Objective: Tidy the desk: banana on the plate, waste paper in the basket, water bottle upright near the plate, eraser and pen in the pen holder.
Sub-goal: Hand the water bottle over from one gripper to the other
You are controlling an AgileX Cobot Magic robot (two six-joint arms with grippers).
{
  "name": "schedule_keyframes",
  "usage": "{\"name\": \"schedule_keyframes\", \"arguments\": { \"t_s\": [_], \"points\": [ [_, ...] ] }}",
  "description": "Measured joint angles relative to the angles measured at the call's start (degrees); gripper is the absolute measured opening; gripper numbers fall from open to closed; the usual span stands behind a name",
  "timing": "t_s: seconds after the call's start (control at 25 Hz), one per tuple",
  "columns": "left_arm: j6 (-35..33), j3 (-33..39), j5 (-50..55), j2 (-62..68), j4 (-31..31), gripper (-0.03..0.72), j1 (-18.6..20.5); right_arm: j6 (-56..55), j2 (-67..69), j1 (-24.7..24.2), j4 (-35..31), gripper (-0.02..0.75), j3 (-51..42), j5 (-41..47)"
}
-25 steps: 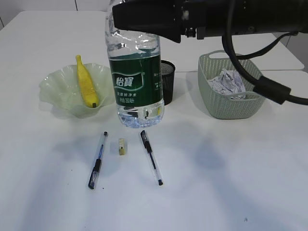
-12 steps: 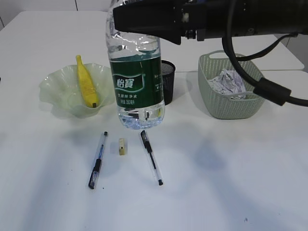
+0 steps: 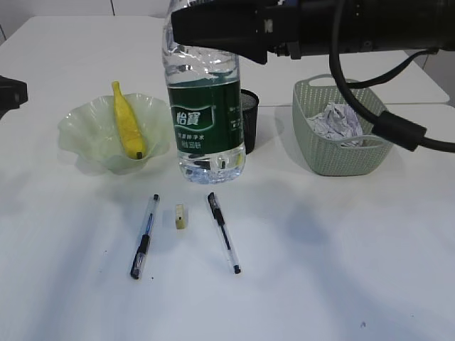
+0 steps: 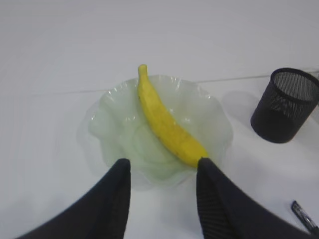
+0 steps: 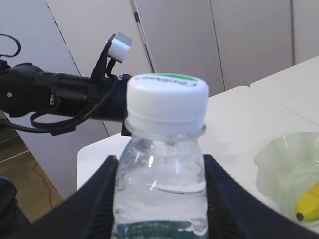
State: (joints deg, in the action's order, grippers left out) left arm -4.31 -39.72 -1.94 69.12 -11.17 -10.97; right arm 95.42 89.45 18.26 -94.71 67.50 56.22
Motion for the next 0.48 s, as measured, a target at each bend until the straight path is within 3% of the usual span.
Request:
{"name": "schedule_keyframes", "arguments": {
  "t_s": [0.2,0.32,0.48],
  "points": [
    [0.18,6.34,-16.66,0.00,0.21,0.307,-1.72,0.00,0.00,0.00,-0.10,0.334,0.00,-1.48],
    [4.31,7.88,-25.70,0.09,1.98,0.314,-1.72,0.00,0.00,0.00,-0.20,0.334,0.00,-1.56],
    [16.23,7.92,-33.05,1.27,13.83,0.335,-1.72,0.00,0.00,0.00,-0.21,0.334,0.00,-2.16]
  ]
}}
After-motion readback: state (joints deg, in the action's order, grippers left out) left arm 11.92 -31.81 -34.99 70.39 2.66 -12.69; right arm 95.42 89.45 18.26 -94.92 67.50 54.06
